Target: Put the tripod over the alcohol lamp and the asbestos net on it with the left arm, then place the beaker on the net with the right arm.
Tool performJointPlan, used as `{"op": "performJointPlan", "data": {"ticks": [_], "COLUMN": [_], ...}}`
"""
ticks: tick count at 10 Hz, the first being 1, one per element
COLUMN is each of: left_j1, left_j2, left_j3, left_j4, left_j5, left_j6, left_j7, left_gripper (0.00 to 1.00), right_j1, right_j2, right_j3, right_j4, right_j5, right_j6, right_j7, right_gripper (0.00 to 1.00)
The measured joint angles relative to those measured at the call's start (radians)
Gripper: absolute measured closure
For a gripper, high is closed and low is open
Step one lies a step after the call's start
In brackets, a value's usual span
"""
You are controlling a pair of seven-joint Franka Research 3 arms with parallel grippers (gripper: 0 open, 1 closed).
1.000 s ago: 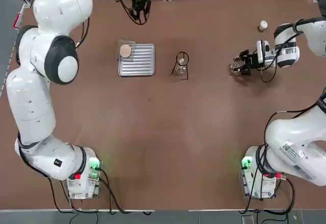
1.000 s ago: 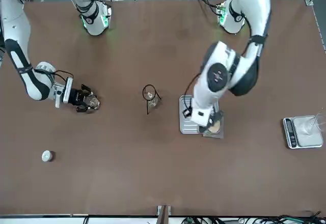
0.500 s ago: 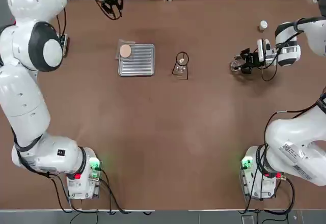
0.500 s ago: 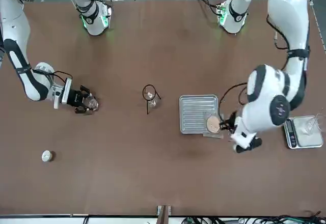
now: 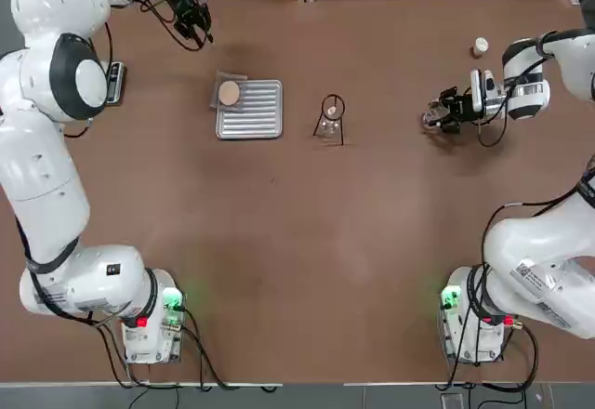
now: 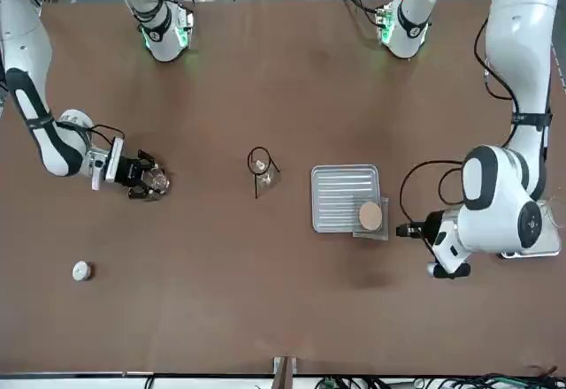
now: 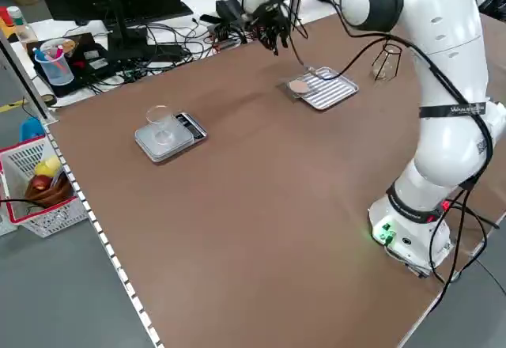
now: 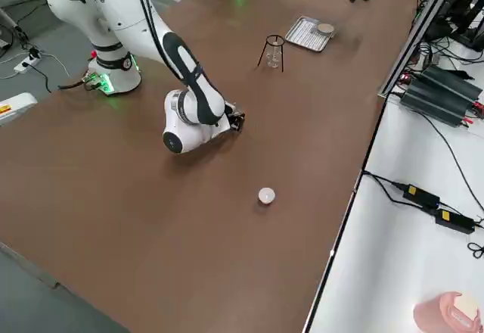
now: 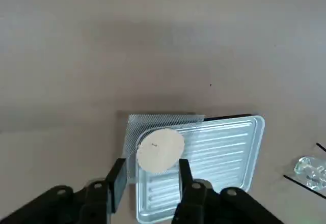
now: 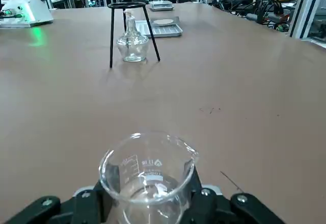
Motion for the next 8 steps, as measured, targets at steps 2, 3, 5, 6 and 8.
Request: {"op": "performJointPlan", "data": {"ticks": [2,3,5,6,8], "left_j1": [0.042,0.056,0.094,0.115,0.124], "left_j2": [0.041,0.060,0.105,0.127,0.160], "left_j3": [-0.001,-0.001,-0.001,0.000,-0.002], "left_j4": [-0.012,-0.017,-0.020,-0.021,-0.021], "left_j5": [-0.074,-0.089,-0.144,-0.193,-0.254], "left_j6": [0.000,0.000,0.001,0.001,0.002], "left_j7": [0.125,0.175,0.292,0.362,0.423], "left_gripper": [0.50,0.51,0.51,0.51,0.52], "right_j1": [0.004,0.004,0.006,0.006,0.006], "right_j2": [0.000,0.000,0.000,0.000,0.000], "right_j3": [-0.002,-0.002,-0.002,-0.002,-0.003], "right_j4": [0.002,0.002,0.005,0.006,0.007], "right_j5": [0.000,0.000,0.000,0.001,0.001], "right_j6": [0.000,0.000,0.001,0.001,0.001], "right_j7": [0.000,0.000,0.002,0.003,0.006], "right_gripper": [0.41,0.41,0.41,0.41,0.41]}}
